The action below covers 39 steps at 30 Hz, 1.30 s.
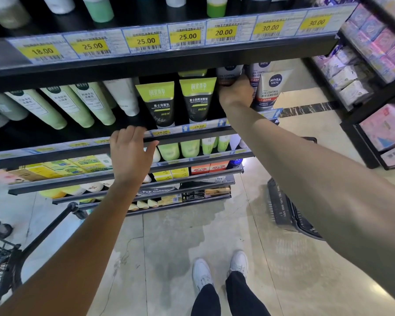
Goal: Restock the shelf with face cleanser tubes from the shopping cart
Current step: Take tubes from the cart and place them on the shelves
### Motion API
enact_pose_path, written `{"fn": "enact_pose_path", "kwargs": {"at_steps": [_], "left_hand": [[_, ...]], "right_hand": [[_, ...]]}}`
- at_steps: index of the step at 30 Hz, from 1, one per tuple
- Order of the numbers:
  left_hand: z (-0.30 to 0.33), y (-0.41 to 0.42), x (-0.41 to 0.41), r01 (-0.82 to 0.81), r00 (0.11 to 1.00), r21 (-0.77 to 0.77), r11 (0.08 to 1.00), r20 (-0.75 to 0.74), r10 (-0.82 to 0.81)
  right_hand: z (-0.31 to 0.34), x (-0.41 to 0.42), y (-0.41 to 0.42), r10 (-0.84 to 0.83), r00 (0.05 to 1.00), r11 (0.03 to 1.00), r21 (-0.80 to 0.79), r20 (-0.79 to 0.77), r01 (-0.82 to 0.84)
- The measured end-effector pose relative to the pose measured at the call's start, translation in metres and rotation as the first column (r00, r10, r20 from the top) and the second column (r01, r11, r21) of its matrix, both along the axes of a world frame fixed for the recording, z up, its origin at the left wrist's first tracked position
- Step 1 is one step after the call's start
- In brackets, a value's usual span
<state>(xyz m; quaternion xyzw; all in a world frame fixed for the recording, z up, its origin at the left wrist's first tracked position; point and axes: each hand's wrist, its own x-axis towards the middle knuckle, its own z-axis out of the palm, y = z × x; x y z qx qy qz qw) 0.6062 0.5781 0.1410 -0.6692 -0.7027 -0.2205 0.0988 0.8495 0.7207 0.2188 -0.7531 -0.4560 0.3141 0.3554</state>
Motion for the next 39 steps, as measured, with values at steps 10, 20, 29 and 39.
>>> {"fn": "enact_pose_path", "kwargs": {"at_steps": [10, 20, 29, 39], "left_hand": [[-0.001, 0.001, 0.0, -0.003, 1.0, -0.013, 1.0, 0.01, 0.003], [0.034, -0.011, 0.01, 0.01, 0.996, -0.242, 0.97, 0.085, 0.011], [0.104, -0.101, 0.023, -0.029, 0.969, -0.273, 0.962, 0.227, 0.093], [0.16, -0.232, 0.043, -0.287, 0.921, -0.195, 0.938, 0.213, 0.326]], "right_hand": [[-0.003, 0.002, 0.004, 0.01, 1.0, 0.999, -0.031, -0.006, -0.01], [0.017, 0.007, -0.048, 0.218, 0.963, 0.974, -0.1, 0.16, -0.204], [0.049, 0.022, -0.194, 0.494, 0.796, 0.868, -0.148, 0.35, -0.474], [0.088, 0.016, -0.316, 0.784, 0.466, 0.538, -0.074, 0.409, -0.84]]}}
